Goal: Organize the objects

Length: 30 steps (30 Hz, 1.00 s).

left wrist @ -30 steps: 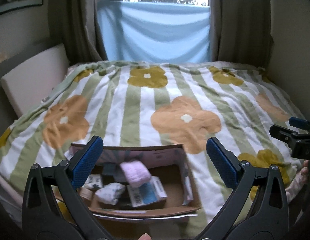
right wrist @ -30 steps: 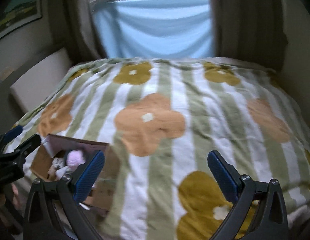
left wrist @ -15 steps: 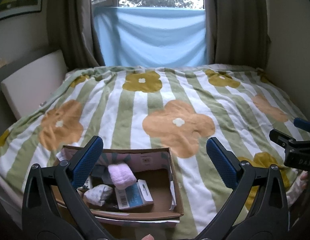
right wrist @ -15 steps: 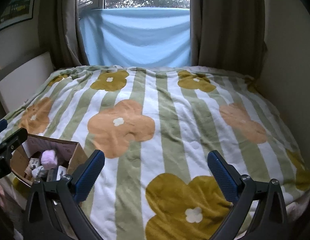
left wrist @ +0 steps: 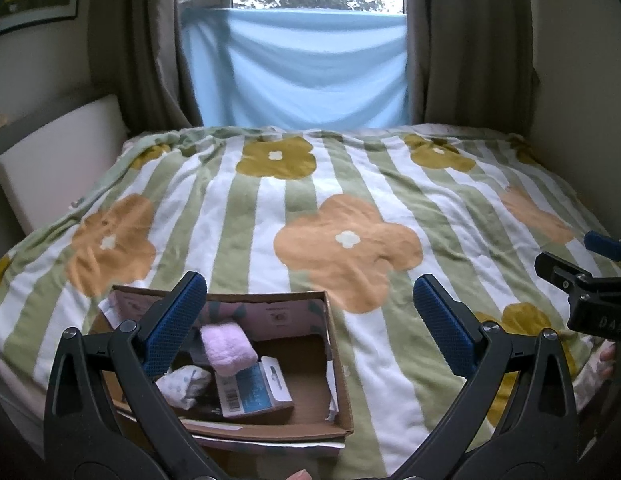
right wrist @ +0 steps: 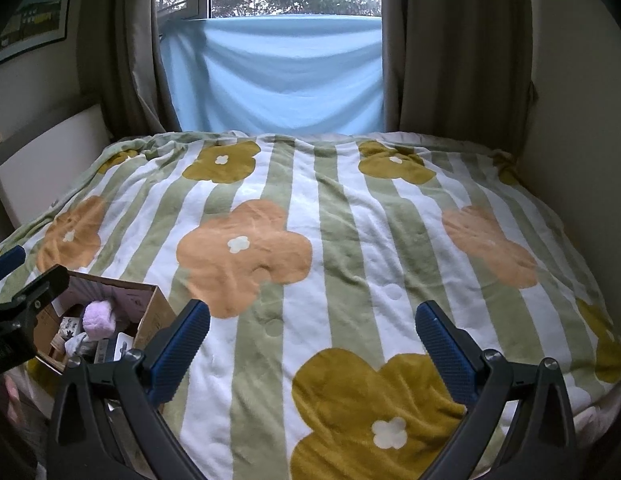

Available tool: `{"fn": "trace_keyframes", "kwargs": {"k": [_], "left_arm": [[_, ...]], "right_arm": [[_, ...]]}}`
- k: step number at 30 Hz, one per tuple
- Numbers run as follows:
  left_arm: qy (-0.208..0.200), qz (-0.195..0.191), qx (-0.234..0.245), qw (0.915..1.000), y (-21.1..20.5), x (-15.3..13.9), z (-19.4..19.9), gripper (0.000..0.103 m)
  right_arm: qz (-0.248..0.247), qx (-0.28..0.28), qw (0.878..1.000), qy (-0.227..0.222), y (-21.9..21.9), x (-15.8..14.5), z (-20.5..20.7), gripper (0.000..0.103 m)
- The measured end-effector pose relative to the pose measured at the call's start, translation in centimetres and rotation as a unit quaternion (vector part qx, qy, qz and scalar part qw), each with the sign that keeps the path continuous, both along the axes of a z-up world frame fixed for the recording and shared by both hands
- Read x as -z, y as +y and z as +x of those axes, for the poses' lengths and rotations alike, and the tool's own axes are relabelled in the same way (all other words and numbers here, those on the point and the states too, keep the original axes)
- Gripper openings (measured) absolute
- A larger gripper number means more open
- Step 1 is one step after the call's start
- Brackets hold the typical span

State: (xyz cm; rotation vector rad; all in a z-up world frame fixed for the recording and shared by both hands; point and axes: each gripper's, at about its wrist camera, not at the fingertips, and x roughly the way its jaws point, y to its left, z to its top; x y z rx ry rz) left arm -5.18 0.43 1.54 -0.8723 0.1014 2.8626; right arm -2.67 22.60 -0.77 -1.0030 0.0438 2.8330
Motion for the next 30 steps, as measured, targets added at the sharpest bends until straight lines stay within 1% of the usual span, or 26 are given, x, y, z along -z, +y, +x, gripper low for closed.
{"fn": "trace_keyframes", "kwargs": {"k": [4,7,20,30], "left_arm": [[-0.001,0.017,0.014,0.9998,0.16,0.10,-0.02,0.103],[0.005,0.015,0.009,0.9998,0.27,0.13,0.10,0.103],[-0.006,0.024,0.005,0.9997,-0.44,0.89,-0.20,0.103],[-0.006,0.023,0.005,0.9997,-0.36,1.01,-0.24,0.103]], "right_arm": [[-0.008,-0.003,1.000,0.001,0.13,-0.02,-0.12,0.102],[-0.008,-0.001,1.000,-0.002,0.15,-0.08,-0.39,0.102],[-0.005,-0.006,1.000,-0.002,-0.24,-0.19,-0.47,0.102],[-0.005,-0.007,1.000,-0.002,-0.32,-0.20,-0.53,0.102]]}}
